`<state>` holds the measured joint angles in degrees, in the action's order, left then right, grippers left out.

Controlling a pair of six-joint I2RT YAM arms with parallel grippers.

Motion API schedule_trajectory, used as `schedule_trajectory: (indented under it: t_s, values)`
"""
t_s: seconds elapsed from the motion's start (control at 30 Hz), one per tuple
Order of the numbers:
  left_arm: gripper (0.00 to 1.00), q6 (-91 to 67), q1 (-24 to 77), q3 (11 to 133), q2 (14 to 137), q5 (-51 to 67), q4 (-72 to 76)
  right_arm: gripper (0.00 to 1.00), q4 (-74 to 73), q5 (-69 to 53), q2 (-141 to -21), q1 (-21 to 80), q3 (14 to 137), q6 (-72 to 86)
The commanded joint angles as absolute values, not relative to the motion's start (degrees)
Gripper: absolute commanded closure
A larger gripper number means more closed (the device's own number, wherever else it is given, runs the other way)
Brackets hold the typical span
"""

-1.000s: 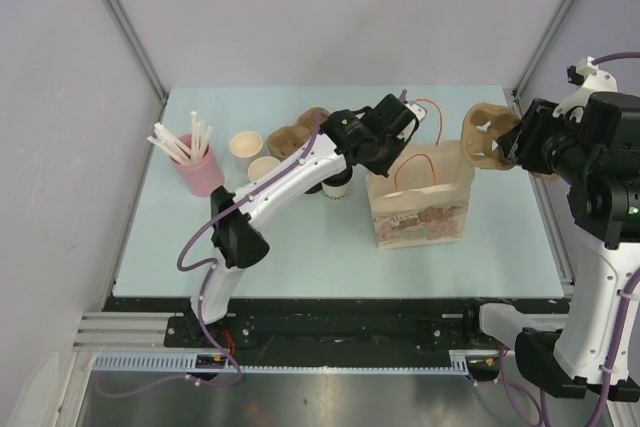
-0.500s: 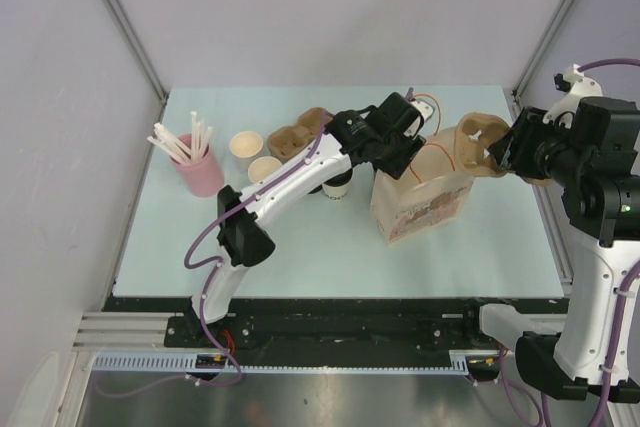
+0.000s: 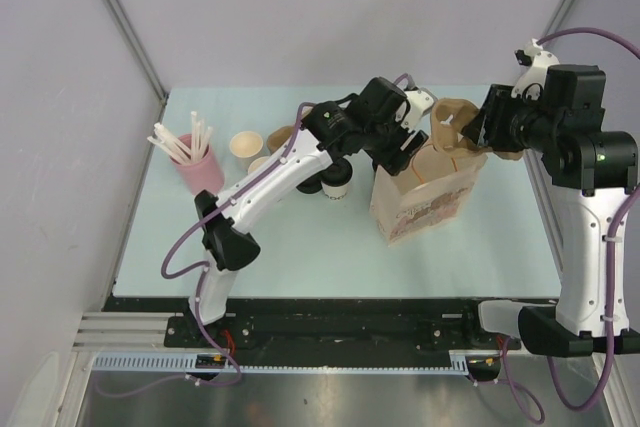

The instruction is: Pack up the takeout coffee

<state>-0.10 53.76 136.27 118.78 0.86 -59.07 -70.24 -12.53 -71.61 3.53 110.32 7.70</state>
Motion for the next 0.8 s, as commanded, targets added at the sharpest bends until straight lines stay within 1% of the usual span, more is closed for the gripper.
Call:
schedule_trajectory:
  t_s: [0.0, 0.07, 0.1, 0.13, 0.17, 0.23, 0.27, 0.3, 0.43, 0.47, 0.57, 0.63, 0.77]
  values:
    - [0.32, 4.8, 52.6, 135.7, 117.9, 2.5, -57.8, 0.72, -69.1, -13.0, -70.9, 3.9, 113.1, 5.9]
    - [0.39, 4.8, 51.6, 136.1, 118.6, 2.3, -57.7, 0.72, -70.1, -12.7, -70.8, 3.8, 113.0, 5.5]
    - [0.47, 5.3, 51.4, 136.1, 118.7, 2.3, -57.5, 0.72, -70.4, -12.8, -70.8, 3.9, 112.7, 5.4]
    - [0.52, 5.7, 51.2, 136.0, 119.0, 2.4, -57.5, 0.72, -70.5, -12.9, -70.3, 3.9, 112.5, 5.1]
    - [0.62, 6.1, 51.2, 135.8, 118.9, 3.8, -57.6, 0.72, -70.4, -12.9, -70.1, 3.9, 112.2, 4.9]
    - [0.76, 6.9, 51.2, 134.5, 118.6, 6.6, -57.5, 0.72, -70.6, -12.5, -69.8, 3.8, 112.0, 4.6]
    - [0.93, 7.3, 51.3, 134.1, 118.4, 10.3, -57.6, 0.72, -70.6, -12.2, -69.7, 3.8, 112.0, 4.4]
    - [1.00, 7.6, 51.4, 133.9, 118.4, 12.0, -57.6, 0.72, -70.8, -12.0, -69.6, 3.8, 111.9, 4.2]
    - [1.00, 6.3, 52.2, 134.8, 118.2, 18.9, -57.3, 0.72, -71.1, -9.5, -69.3, 3.8, 112.1, 3.6]
    - [1.00, 5.5, 52.2, 135.4, 118.6, 22.1, -57.1, 0.72, -71.1, -9.0, -69.1, 3.8, 112.2, 3.2]
    - [1.00, 2.5, 52.3, 137.5, 119.6, 24.3, -56.7, 0.73, -70.7, -9.0, -69.3, 4.1, 111.5, 2.5]
    - [1.00, 1.7, 52.4, 137.9, 119.8, 24.7, -56.5, 0.76, -70.2, -10.3, -69.5, 6.4, 111.0, 1.2]
    - [0.99, 0.4, 52.3, 137.4, 120.1, 27.6, -56.1, 0.76, -69.1, -12.4, -69.4, 10.4, 109.3, -1.8]
